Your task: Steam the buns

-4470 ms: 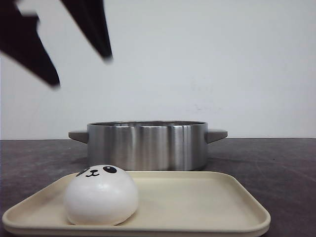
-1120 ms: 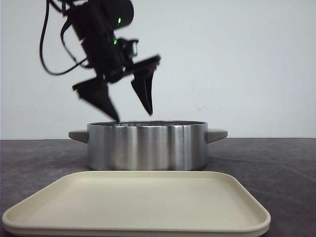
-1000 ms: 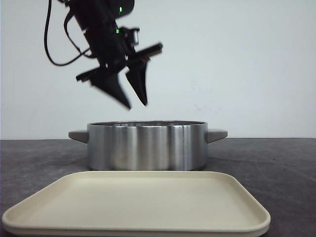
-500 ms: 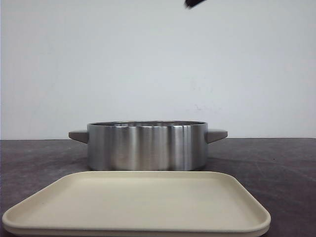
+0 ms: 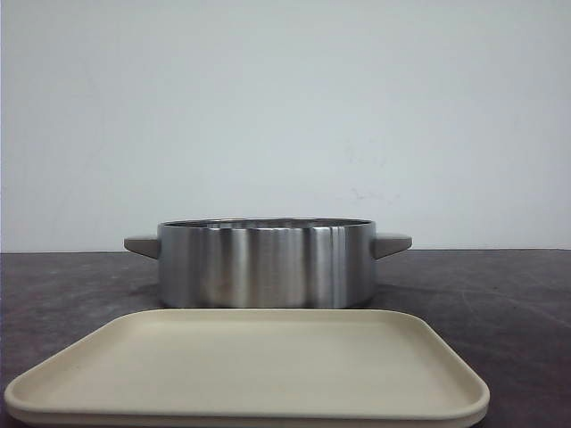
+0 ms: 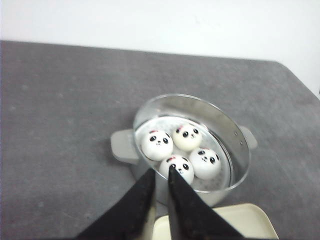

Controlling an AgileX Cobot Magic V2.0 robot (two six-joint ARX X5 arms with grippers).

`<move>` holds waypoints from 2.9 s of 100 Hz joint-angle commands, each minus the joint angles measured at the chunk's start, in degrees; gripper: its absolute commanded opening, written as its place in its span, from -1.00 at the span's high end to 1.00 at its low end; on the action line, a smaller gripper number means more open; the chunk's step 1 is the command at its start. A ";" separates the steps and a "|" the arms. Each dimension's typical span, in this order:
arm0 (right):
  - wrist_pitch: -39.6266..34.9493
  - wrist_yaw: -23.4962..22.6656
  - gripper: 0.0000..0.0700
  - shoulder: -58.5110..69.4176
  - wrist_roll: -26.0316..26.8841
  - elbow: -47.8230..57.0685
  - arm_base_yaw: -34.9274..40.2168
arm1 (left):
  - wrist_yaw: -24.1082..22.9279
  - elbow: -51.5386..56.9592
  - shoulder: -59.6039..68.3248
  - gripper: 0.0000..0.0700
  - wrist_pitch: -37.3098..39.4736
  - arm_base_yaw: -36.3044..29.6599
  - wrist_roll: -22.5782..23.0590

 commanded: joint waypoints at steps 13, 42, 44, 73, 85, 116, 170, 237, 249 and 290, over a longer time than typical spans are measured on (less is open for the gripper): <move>0.46 0.02 0.98 0.20 -0.48 0.81 0.57 | -0.26 0.61 -0.11 1.00 -0.35 -0.46 -0.44; 0.50 0.02 0.98 0.20 -0.48 0.81 0.57 | -0.26 0.61 -0.11 1.00 -0.35 -0.46 -0.44; 0.50 0.00 0.98 0.20 -0.46 0.81 0.57 | -0.26 0.61 -0.11 1.00 -0.35 -0.46 -0.44; 0.85 0.02 0.98 0.20 -0.46 0.83 0.59 | -0.26 0.61 -0.11 1.00 -0.35 -0.46 -0.44; 0.52 -0.07 0.98 -0.24 -0.46 0.81 0.55 | -0.26 0.61 -0.11 1.00 -0.35 -0.46 -0.44; -12.28 0.39 0.98 -11.82 0.42 0.81 -1.22 | -0.26 0.61 -0.11 1.00 -0.35 -0.46 -0.44; -14.86 7.17 0.98 -33.53 -5.22 -15.37 -25.81 | -0.26 0.61 -0.11 1.00 -0.33 -0.46 -0.44; 3.10 5.42 0.98 -66.10 -4.92 -57.05 -39.04 | -0.26 0.61 -0.11 1.00 -0.33 -0.46 -0.44; 0.59 5.46 0.98 -67.63 -4.87 -58.84 -39.12 | -0.26 0.61 -0.11 1.00 -0.31 -0.46 -0.46; -4.07 9.11 0.98 -67.63 -4.72 -58.84 -39.19 | -0.26 0.61 -0.11 1.00 -0.33 -0.46 -0.44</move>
